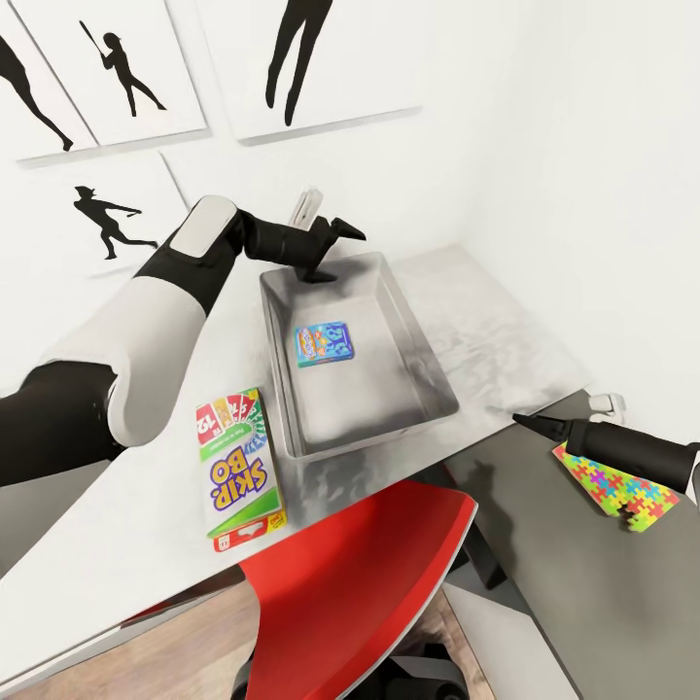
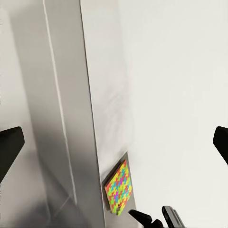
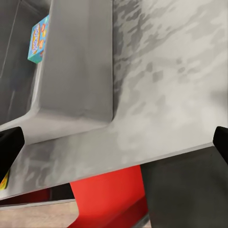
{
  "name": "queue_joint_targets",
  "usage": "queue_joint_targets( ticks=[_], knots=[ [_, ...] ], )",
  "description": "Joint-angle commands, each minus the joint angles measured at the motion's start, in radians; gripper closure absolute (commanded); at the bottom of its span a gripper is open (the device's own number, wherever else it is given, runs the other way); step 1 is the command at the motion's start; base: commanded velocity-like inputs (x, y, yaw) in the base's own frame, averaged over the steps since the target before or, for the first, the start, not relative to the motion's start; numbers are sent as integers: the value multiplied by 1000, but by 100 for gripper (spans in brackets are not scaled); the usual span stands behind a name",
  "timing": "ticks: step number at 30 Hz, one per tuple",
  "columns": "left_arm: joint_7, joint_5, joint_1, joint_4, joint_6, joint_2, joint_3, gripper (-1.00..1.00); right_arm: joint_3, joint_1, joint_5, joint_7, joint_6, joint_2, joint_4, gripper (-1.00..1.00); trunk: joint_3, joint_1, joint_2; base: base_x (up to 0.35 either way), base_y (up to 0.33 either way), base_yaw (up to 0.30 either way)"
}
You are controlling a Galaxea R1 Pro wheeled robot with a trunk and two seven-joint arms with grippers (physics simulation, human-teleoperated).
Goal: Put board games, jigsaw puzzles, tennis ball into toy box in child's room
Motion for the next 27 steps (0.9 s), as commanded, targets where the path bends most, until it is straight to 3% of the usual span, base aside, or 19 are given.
queue_joint_targets(
  ticks=[1, 16, 27],
  knots=[
    [9, 11, 0, -1, 1, 0, -3, -100, -1, -1, 4, 6, 3, 0, 0, -100, -1, 1, -2, 0, 0, 0],
    [4, 8, 32, -9, 1, -3, -17, -100, -3, -1, 7, 6, 3, -1, 0, -100, -1, 1, -2, -9, 0, 0],
    [-2, 10, 30, -20, 1, -5, -35, -100, -4, 0, 6, 7, 3, -4, 0, -100, -1, 1, -2, -207, 0, 0]
  ],
)
